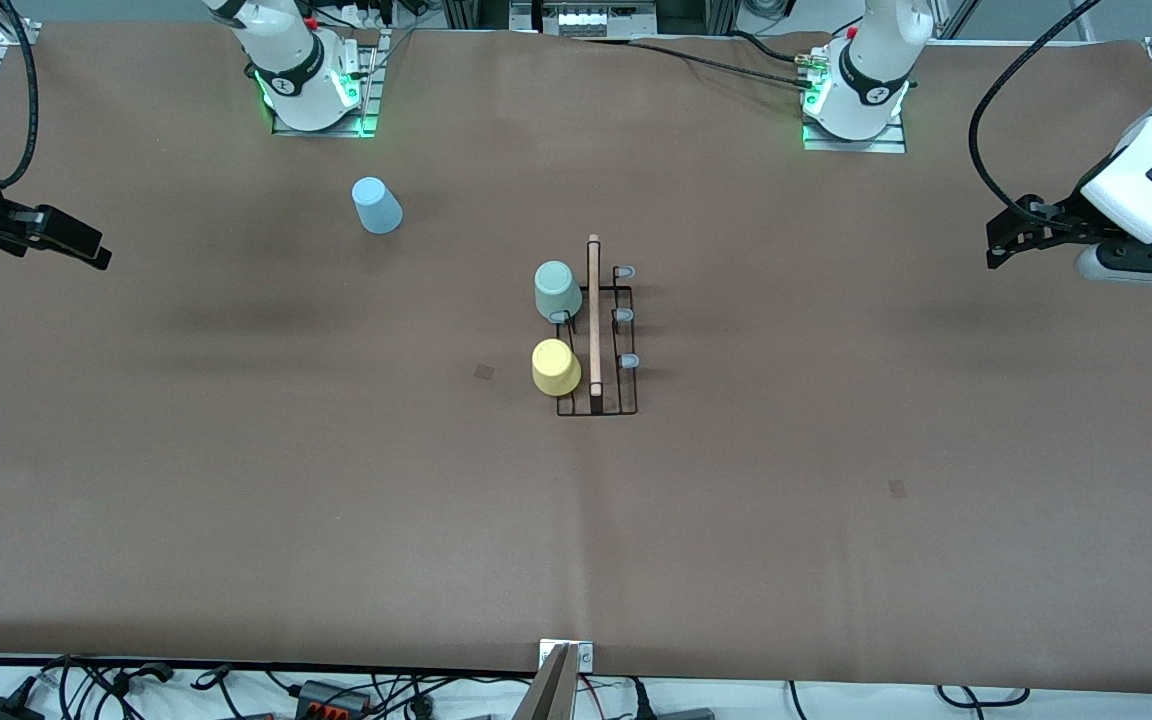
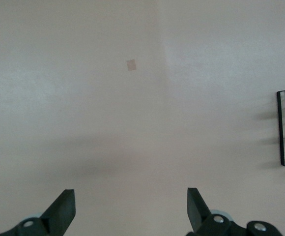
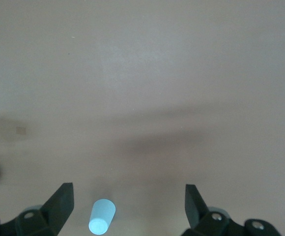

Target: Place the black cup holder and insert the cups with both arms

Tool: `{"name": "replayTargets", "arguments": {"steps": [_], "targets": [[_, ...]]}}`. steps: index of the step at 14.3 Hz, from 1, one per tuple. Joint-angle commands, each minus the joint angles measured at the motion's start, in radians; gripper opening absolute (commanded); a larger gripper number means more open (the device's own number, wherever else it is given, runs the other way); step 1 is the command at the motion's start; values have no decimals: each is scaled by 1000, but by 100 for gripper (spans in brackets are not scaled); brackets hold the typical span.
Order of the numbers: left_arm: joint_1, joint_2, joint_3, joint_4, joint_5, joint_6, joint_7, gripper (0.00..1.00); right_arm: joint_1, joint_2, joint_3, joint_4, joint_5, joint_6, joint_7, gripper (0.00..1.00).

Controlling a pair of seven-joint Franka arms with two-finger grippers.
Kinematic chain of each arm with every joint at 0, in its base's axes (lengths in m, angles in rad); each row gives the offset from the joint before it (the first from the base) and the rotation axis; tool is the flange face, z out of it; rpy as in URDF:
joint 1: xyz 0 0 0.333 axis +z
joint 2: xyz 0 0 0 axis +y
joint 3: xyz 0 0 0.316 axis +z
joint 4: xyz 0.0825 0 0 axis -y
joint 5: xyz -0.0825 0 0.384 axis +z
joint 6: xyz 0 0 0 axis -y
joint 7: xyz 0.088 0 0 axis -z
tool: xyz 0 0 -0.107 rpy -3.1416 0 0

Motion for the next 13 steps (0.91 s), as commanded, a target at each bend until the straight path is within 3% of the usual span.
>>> {"name": "replayTargets", "arguments": {"steps": [1,6,13], "targets": [[4,2,-2,20,-4,-19,4,100,7,-14,-6,-10,-24,1,-41,100],[4,2,-2,20,-3,-19,4,100,14,-8,-6,-7,-37,27,-95,100],[4,2,-2,20,-3,-22,1,100,14,2,-52,-3,-27,31,-103,100]]}}
